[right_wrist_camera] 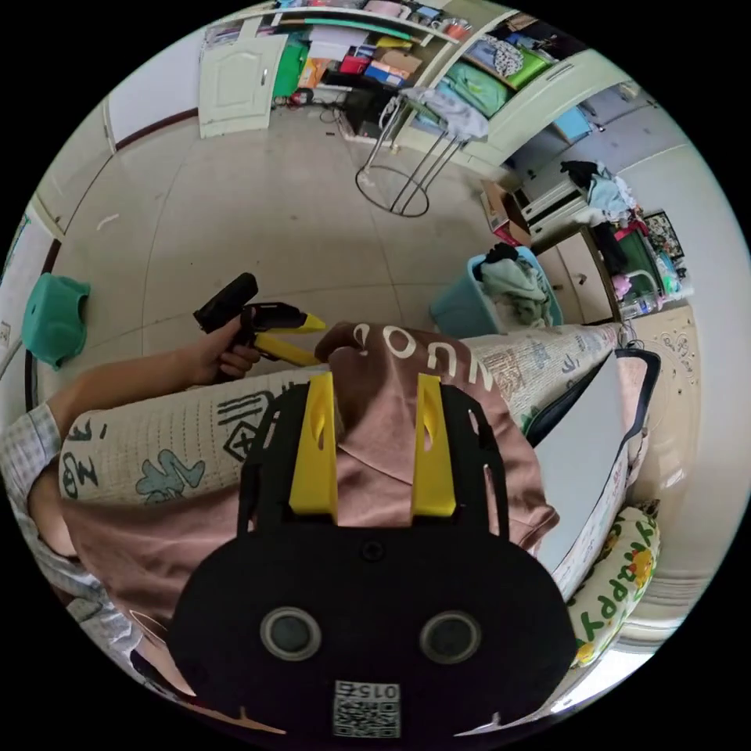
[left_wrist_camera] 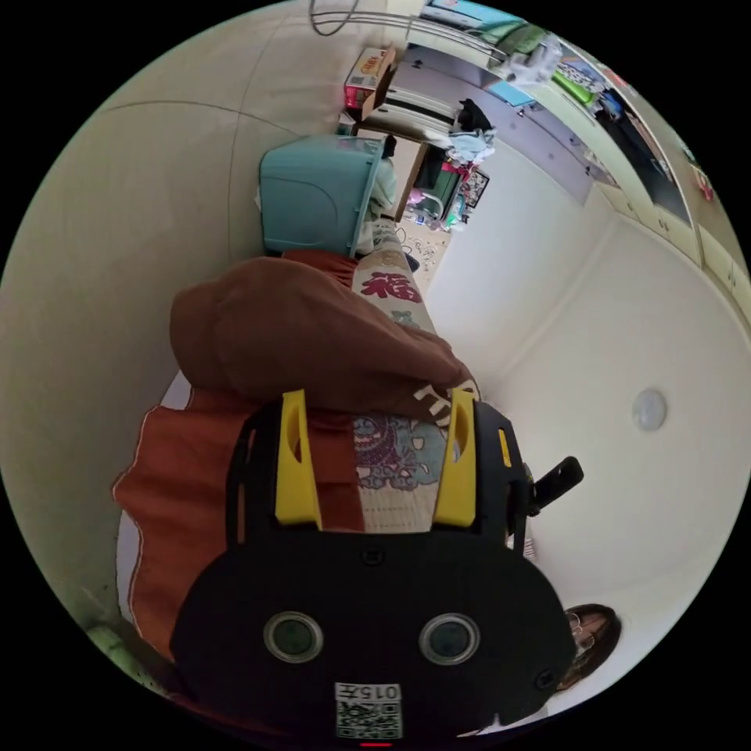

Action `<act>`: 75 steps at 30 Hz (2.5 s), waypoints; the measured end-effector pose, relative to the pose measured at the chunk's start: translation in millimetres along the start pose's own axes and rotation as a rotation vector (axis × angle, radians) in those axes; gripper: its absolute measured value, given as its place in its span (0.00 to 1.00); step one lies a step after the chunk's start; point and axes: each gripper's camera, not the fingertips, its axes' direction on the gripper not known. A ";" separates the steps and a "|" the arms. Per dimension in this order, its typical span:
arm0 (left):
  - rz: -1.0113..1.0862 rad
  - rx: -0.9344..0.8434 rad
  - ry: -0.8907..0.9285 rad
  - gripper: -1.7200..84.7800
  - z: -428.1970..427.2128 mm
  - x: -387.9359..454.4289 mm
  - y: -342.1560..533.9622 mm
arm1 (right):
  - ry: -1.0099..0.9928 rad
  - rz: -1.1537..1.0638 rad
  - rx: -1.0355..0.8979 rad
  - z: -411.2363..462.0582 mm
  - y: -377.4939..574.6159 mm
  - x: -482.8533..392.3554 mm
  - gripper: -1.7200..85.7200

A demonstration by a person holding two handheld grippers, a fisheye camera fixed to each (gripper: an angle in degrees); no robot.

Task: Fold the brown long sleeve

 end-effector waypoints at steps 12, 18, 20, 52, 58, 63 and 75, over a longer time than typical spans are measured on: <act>0.177 0.080 -0.325 0.02 0.5 13.5 -9.7 | 0.022 -0.006 0.036 -24.8 18.8 -13.6 0.03; 0.252 0.143 -0.325 0.01 -19.4 -37.5 32.9 | 0.051 -0.014 0.048 -20.6 30.0 -14.3 0.01; 0.258 0.189 -0.290 0.01 -30.7 -60.3 50.4 | 0.061 -0.021 0.056 -18.3 36.2 -13.5 0.01; 1.755 -0.815 -0.676 0.07 89.9 -530.9 800.7 | -0.254 0.793 0.598 -2.6 659.5 -2.6 0.15; 1.824 -0.933 -0.774 0.11 138.2 -650.8 854.4 | -0.429 0.767 0.490 33.2 661.4 28.9 0.15; 1.750 -0.963 -0.882 0.13 126.5 -721.9 852.4 | -0.622 0.598 0.626 26.6 656.6 24.4 0.05; 1.582 -0.776 -0.999 0.14 8.3 -824.6 801.9 | -0.637 0.423 0.679 -22.1 609.0 -56.6 0.05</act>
